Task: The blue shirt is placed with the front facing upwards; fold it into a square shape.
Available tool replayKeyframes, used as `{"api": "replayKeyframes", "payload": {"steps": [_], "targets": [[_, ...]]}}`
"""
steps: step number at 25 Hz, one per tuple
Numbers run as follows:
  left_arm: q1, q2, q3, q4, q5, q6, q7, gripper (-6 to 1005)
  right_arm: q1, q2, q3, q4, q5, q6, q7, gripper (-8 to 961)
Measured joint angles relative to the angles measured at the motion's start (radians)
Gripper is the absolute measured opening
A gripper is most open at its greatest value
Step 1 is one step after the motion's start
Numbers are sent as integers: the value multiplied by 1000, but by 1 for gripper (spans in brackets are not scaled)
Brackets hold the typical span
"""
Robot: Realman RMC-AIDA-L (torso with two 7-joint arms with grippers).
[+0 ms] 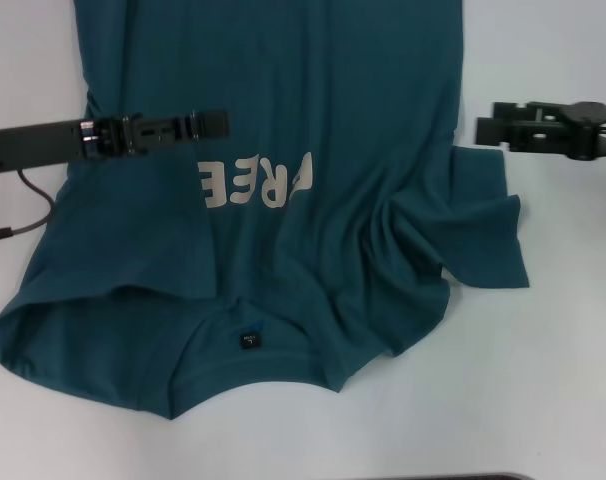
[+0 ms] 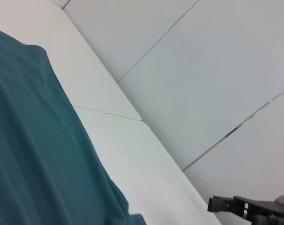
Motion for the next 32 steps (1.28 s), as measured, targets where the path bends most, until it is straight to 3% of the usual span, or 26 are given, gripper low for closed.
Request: {"api": "replayKeyframes", "payload": {"steps": [7, 11, 15, 20, 25, 32], "targets": [[10, -4, 1, 6, -2, 30, 29, 651, -42, -70, 7, -12, -87, -19, 82, 910], [13, 5, 2, 31, 2, 31, 55, 809, -59, -92, 12, -23, -131, -25, 144, 928], [13, 33, 3, 101, 5, 33, 111, 897, -73, -95, 22, -36, -148, -19, 191, 929], [20, 60, -2, 187, 6, 33, 167, 896, -66, -92, 25, -37, -209, 13, 262, 925], [35, 59, -2, 197, 0, 28, 185, 894, -60, -84, 20, -28, -225, 66, 298, 921], [36, 55, -3, 198, -1, 30, 190, 892, -30, -52, 12, 22, -257, 128, 298, 915]]}}
